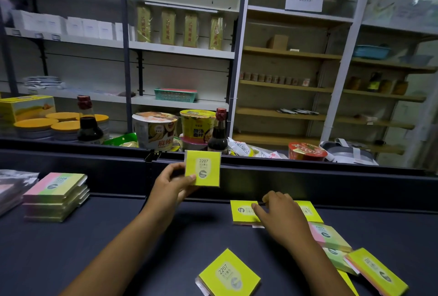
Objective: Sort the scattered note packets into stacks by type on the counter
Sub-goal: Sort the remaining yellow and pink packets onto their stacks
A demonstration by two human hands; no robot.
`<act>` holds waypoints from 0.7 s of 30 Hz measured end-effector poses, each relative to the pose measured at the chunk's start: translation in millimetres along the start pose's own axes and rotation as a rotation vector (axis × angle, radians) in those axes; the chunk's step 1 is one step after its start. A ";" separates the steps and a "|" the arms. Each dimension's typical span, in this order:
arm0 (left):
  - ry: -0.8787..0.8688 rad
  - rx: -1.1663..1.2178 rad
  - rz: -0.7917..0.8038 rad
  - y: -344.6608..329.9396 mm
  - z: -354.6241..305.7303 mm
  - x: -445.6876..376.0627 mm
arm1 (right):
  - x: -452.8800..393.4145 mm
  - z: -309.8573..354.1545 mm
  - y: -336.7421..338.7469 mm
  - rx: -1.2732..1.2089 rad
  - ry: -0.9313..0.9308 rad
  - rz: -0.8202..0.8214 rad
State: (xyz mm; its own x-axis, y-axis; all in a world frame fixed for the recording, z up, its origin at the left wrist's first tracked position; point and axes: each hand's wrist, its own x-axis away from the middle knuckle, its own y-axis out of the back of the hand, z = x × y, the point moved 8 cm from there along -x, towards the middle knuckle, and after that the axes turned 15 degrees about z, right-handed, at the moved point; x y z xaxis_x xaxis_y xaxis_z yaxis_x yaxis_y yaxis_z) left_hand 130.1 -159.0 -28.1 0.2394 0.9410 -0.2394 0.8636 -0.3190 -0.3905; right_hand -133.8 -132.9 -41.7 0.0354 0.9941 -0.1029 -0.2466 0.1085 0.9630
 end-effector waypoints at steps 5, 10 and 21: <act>-0.058 0.022 -0.012 1.7 -6.6 0.7 | 2.4 1.0 -9.4 0.134 -0.064 0.082; -0.079 0.037 -0.001 0.2 -8.2 1.2 | 5.2 7.6 -17.1 0.200 -0.098 0.117; -0.076 0.009 0.014 0.6 -6.0 0.4 | -0.6 8.2 -22.1 0.050 -0.116 0.102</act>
State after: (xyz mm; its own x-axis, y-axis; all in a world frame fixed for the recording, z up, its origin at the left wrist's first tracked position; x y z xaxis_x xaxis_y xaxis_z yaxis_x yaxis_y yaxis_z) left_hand 133.4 -158.1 -23.1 0.2165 0.9253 -0.3114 0.8562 -0.3332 -0.3947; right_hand -120.4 -135.9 -60.8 0.1252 0.9919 0.0231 -0.2067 0.0033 0.9784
